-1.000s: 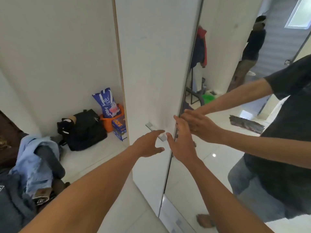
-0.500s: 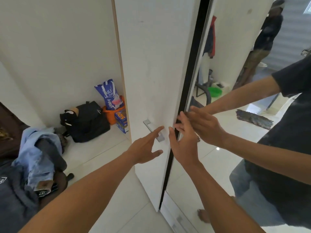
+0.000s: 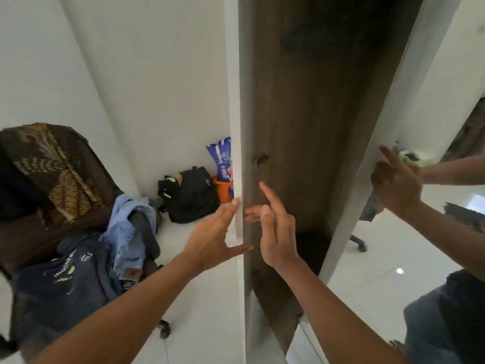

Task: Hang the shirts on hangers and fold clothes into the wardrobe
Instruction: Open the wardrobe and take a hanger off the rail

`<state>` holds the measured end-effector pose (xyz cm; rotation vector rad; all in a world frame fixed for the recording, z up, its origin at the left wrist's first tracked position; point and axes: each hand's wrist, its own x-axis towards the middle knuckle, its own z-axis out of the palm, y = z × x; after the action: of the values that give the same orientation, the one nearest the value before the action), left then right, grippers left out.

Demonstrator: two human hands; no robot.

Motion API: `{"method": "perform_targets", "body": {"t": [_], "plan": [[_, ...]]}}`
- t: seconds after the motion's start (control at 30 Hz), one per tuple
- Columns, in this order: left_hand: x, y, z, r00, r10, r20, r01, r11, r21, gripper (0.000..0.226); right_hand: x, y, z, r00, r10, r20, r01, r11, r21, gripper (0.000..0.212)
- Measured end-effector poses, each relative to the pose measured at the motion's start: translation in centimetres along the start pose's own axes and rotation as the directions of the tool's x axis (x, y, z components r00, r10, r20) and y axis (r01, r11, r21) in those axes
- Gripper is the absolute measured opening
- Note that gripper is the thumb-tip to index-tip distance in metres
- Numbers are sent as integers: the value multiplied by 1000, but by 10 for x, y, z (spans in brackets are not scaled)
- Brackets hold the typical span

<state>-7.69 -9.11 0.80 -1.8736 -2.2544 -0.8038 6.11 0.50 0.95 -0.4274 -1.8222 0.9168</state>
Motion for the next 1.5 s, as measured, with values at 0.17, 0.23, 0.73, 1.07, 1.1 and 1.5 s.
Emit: {"method": "perform_targets", "body": {"t": [0.17, 0.23, 0.73, 1.07, 1.1, 1.5], "plan": [[-1, -44, -47, 977, -54, -206, 94, 978, 187, 112, 30, -8, 61, 970, 11, 241, -29, 997, 70, 47], [2, -65, -64, 960, -60, -275, 136, 955, 266, 117, 49, -9, 87, 952, 14, 306, -34, 997, 63, 49], [109, -237, -123, 830, -309, -465, 457, 854, 249, 125, 251, 58, 196, 975, -148, 168, 202, 904, -377, 66], [191, -297, -118, 832, -289, -473, 480, 803, 354, 128, 314, 108, 190, 991, -51, 123, 126, 663, -738, 109], [201, -298, -116, 854, -246, -459, 445, 802, 398, 128, 316, 114, 188, 989, -54, 141, 143, 629, -764, 115], [254, -298, -95, 850, -75, -522, 321, 859, 399, 113, 325, 139, 189, 976, -139, 166, 215, 532, -819, 129]]}}
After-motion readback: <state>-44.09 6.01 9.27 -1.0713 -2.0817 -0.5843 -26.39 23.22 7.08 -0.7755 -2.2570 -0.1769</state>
